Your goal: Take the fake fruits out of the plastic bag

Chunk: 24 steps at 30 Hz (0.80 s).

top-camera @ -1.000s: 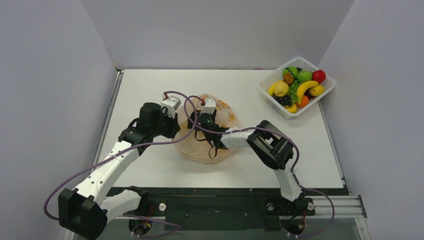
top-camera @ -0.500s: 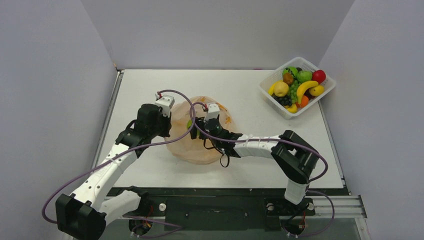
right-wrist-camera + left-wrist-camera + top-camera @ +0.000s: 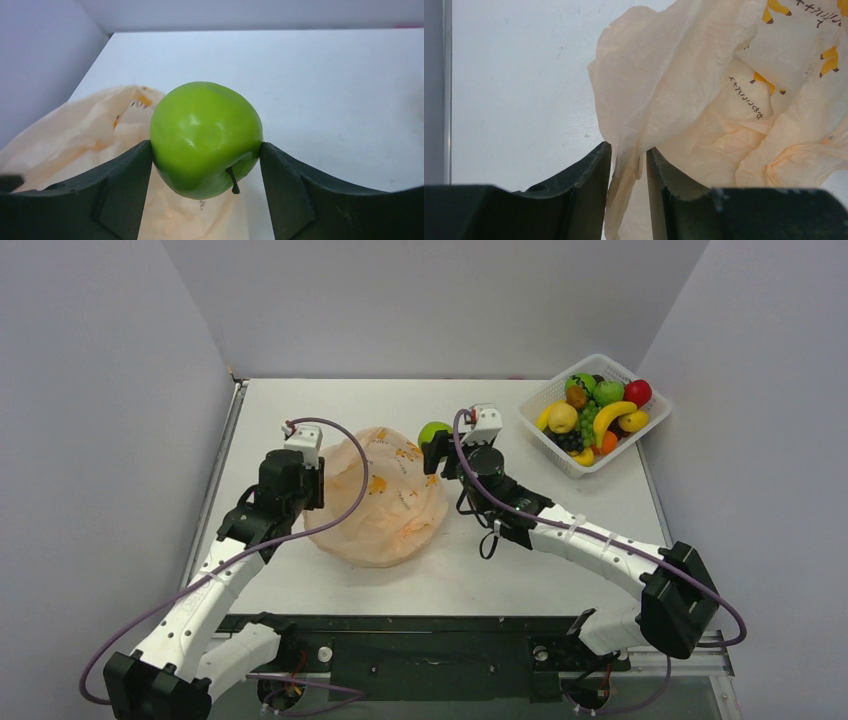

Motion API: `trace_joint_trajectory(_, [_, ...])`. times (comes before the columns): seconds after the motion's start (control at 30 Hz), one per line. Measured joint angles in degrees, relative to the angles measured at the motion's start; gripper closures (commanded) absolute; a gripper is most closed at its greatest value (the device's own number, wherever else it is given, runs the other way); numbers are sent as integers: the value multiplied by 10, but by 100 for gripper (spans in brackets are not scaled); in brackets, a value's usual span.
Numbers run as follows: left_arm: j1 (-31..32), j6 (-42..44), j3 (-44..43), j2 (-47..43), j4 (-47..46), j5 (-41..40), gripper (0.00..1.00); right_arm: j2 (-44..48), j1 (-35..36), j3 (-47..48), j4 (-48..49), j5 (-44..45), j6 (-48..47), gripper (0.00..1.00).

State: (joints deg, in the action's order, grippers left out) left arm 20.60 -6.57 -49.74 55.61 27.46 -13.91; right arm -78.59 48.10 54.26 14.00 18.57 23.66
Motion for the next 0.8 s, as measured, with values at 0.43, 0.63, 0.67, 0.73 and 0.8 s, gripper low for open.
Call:
trace_joint_trajectory(0.43, [-1,-2,9,-77,-2,2,20,-77,-196,171,-67,97,-24,100])
trace_joint_trajectory(0.63, [-1,-2,25,-144,-10,-1,18,-206,-299,304,-165,71,4,100])
trace_joint_trajectory(0.67, [-1,-1,28,-156,-13,-3,18,-228,-312,325,-186,64,8,100])
trace_joint_trajectory(0.73, [-1,0,33,-173,-17,-5,17,-270,-336,361,-225,52,11,100])
trace_joint_trajectory(0.8, [-1,1,37,-187,-22,-7,17,-303,-351,391,-261,43,12,100])
